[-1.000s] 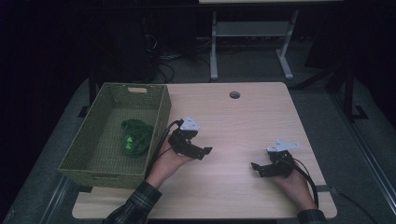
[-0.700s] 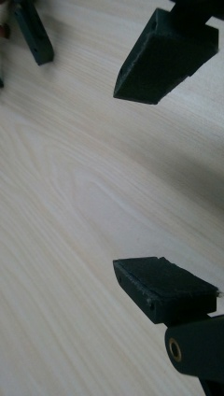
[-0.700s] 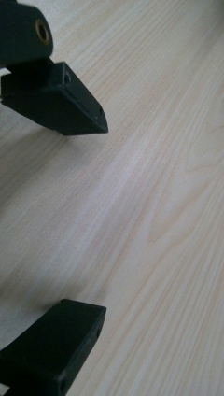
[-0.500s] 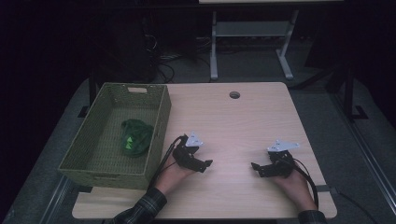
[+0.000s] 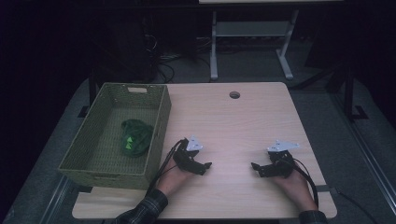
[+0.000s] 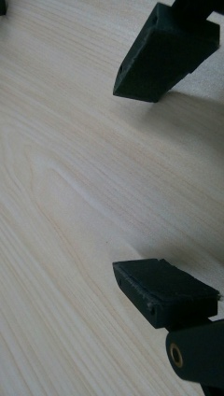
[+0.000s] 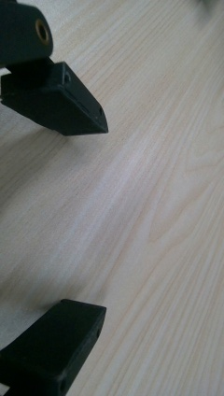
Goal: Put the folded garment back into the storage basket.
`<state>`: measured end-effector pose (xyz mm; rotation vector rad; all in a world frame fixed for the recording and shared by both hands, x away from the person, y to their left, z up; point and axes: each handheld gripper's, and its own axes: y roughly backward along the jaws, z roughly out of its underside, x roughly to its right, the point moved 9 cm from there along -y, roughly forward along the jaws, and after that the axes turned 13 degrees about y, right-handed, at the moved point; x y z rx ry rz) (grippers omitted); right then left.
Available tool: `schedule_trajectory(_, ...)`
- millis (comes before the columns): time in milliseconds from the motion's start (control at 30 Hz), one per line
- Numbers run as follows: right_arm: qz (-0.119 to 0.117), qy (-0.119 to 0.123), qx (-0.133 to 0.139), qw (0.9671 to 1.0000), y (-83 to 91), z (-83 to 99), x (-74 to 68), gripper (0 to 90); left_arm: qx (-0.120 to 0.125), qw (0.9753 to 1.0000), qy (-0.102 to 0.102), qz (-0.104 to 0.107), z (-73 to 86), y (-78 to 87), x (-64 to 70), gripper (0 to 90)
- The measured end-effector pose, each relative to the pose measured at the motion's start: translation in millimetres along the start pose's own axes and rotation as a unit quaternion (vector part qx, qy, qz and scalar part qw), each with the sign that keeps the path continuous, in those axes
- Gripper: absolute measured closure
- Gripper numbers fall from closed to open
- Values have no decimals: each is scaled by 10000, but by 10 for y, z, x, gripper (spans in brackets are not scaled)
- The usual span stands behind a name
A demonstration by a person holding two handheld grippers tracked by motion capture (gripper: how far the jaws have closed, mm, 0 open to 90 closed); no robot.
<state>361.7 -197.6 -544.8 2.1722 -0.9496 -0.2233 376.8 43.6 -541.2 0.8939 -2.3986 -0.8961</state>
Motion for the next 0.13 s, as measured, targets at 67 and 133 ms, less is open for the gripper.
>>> schedule_trajectory(67, 1, -3, 1, 10000, 0, 0, 0, 106, -1, 10000, -1, 0, 0, 0, 0, 128)
schedule_trajectory(133, 0, 0, 1, 10000, 0, 0, 0, 106, -1, 10000, -1, 0, 0, 0, 0, 128)
